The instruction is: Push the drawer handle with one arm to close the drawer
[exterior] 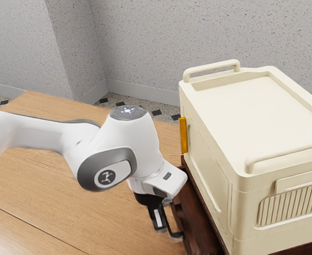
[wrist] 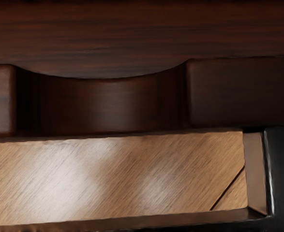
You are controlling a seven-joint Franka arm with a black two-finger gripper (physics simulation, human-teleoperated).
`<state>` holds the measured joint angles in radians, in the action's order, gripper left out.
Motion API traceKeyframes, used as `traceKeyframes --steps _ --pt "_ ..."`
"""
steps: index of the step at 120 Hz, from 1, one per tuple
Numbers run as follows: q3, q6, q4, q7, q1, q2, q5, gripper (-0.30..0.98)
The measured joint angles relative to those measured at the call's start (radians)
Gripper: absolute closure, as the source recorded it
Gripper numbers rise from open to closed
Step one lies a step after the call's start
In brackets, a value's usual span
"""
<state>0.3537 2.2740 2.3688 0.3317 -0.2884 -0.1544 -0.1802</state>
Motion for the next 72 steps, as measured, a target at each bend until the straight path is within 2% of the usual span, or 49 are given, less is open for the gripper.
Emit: traceKeyframes --steps 48,61,72 --pt "0.041 0.064 -0.142 0.0 -0.007 0.121 0.007 0.79" --pt "0.041 0.067 -0.13 -0.001 -0.011 0.11 0.006 0.79" --pt "0.037 0.019 -0.106 -0.012 0.006 0.05 0.003 0.79"
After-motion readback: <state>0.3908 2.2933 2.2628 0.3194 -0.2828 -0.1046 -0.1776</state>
